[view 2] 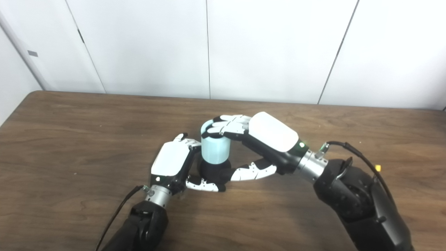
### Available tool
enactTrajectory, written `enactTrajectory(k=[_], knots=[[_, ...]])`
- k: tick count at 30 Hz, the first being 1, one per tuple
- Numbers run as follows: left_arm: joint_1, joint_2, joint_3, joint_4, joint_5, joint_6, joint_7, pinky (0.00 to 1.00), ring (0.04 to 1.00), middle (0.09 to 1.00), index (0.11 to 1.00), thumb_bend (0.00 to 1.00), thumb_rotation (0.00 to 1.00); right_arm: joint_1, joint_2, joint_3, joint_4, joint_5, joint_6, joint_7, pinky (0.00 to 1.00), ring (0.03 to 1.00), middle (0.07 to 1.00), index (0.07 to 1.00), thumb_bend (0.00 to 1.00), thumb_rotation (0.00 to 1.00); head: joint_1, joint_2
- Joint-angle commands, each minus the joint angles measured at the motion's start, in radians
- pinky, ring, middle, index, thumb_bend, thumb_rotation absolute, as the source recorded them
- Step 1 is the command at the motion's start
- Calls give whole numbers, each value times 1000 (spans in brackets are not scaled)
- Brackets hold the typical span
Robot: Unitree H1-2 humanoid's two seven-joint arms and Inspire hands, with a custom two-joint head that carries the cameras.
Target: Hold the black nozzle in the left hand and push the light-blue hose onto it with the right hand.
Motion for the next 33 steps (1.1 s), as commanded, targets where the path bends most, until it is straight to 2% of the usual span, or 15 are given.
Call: enactTrajectory(k=[1, 4, 5, 6, 7, 8, 11, 16, 22, 24, 25, 28, 33], knots=[[47, 10, -6, 20, -1, 2, 9, 929, 772, 690, 483, 525, 53, -53, 15, -60, -49, 68, 40, -21, 827, 877, 857, 820, 447, 1000, 2, 1], [47, 9, -5, 20, -1, 3, 8, 925, 769, 687, 483, 525, 53, -57, 36, -103, -84, 122, 130, -6, 786, 867, 863, 843, 473, 1000, 2, 1], [48, 9, -4, 20, -3, 2, 8, 926, 769, 686, 483, 525, 53, -56, 42, -114, -93, 133, 155, -3, 741, 842, 863, 852, 485, 988, 2, 1], [49, 10, -3, 18, -4, 1, 8, 927, 769, 685, 483, 525, 53, -55, 45, -122, -100, 145, 173, 0, 624, 744, 835, 863, 511, 984, 2, 4], [50, 11, -2, 17, -4, -1, 9, 927, 767, 683, 483, 525, 53, -54, 47, -128, -107, 156, 188, 1, 559, 693, 829, 873, 513, 977, 2, 4], [51, 11, -2, 16, -5, -2, 10, 927, 766, 682, 483, 525, 53, -52, 48, -132, -112, 164, 196, 2, 546, 684, 838, 874, 501, 963, 1, 5], [52, 14, 0, 12, -3, 1, 8, 924, 765, 681, 483, 525, 53, -49, 45, -142, -117, 171, 201, -1, 645, 763, 857, 863, 459, 943, 0, 8], [54, 18, 7, 5, -12, -7, 7, 919, 764, 675, 483, 525, 53, -41, 53, -165, -118, 170, 199, -17, 651, 763, 845, 841, 414, 898, -2, 11], [53, 25, 22, -26, -32, -18, -3, 900, 760, 691, 494, 523, 73, -20, 55, -185, -105, 189, 198, -22, 688, 788, 842, 843, 398, 906, -3, 17], [50, 25, 26, -30, -30, -29, 11, 868, 752, 712, 640, 830, 208, -12, 56, -186, -103, 185, 195, -25, 694, 796, 845, 844, 386, 909, -3, 17], [47, 25, 29, -31, -29, -33, 15, 864, 755, 724, 675, 877, 236, -8, 57, -186, -102, 180, 194, -28, 698, 801, 846, 845, 384, 916, -4, 19], [41, 24, 34, -41, -32, -37, 8, 882, 790, 783, 778, 976, 300, 1, 59, -187, -100, 176, 197, -29, 705, 810, 850, 847, 384, 929, -4, 19], [34, 23, 41, -64, -64, -44, -23, 974, 889, 922, 960, 1000, 380, 9, 56, -184, -99, 173, 209, -22, 710, 816, 856, 854, 392, 948, -6, 22]])
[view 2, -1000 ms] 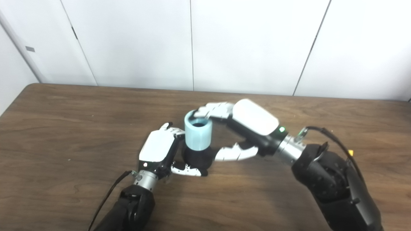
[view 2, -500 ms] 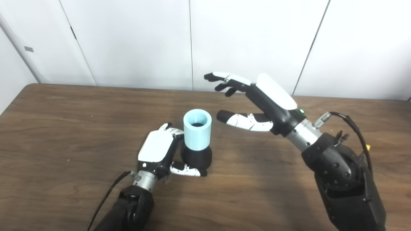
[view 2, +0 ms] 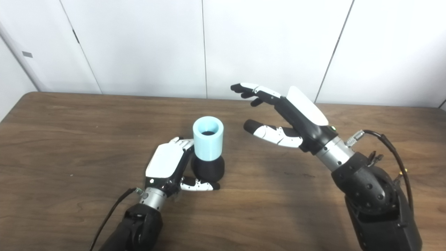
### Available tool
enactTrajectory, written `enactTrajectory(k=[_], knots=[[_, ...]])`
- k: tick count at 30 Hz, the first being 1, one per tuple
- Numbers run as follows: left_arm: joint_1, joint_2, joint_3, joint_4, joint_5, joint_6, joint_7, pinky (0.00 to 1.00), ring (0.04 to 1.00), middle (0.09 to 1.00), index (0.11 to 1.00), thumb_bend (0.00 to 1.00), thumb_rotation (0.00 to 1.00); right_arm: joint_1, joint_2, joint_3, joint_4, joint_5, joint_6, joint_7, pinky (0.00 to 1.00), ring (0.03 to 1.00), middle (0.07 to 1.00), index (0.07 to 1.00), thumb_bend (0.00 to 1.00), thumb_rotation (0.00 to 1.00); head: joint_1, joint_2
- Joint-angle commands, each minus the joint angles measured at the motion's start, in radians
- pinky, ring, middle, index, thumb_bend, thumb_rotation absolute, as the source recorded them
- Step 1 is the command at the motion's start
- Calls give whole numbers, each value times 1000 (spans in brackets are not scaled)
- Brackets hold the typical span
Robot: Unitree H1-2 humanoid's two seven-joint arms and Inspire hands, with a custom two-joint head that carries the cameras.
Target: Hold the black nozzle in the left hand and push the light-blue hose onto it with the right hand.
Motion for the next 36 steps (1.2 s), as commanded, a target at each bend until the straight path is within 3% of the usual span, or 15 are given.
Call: enactTrajectory(k=[1, 12, 18, 22, 25, 28, 29, 31, 34, 36], knots=[[6, 9, 8, -15, -23, -16, -5, 990, 914, 952, 984, 1000, 394, -21, -11, -13, -17, 5, -4, -15, 711, 818, 859, 857, 391, 951, 0, 1], [1, 3, 55, -44, -95, -1, -45, 1000, 974, 1000, 1000, 1000, 477, 11, 0, -15, 0, 28, 29, -15, 657, 777, 849, 857, 404, 965, 6, 1], [22, -10, 142, -127, -244, 13, -110, 1000, 959, 994, 1000, 1000, 535, 81, 38, -38, 43, 41, 60, -62, 686, 810, 869, 885, 446, 1000, 10, 1], [41, -10, 214, -174, -363, -5, -125, 974, 964, 995, 1000, 1000, 580, 129, 90, -81, 54, 79, 152, -95, 706, 840, 886, 889, 488, 1000, 5, -1], [68, -22, 268, -227, -455, 7, -138, 885, 965, 992, 1000, 990, 614, 158, 134, -129, 77, 179, 221, -104, 756, 890, 922, 911, 514, 950, -1, -5], [95, -49, 324, -283, -556, 37, -153, 867, 938, 959, 989, 790, 720, 181, 171, -175, 108, 274, 253, -112, 797, 922, 942, 933, 486, 947, -6, -6], [102, -58, 339, -296, -591, 44, -160, 875, 931, 944, 979, 686, 804, 188, 180, -185, 111, 297, 265, -117, 801, 928, 950, 944, 486, 950, -9, -8], [116, -82, 375, -313, -681, 41, -166, 908, 944, 944, 978, 584, 920, 211, 206, -210, 102, 343, 313, -136, 830, 939, 958, 958, 508, 948, -10, -8], [141, -96, 405, -308, -757, -14, -158, 931, 949, 933, 950, 537, 992, 251, 250, -234, 76, 385, 373, -182, 897, 972, 980, 980, 465, 964, -12, -10], [156, -94, 411, -305, -766, -39, -153, 938, 954, 935, 942, 540, 999, 272, 266, -241, 70, 395, 371, -202, 914, 981, 982, 975, 419, 988, -13, -9]])
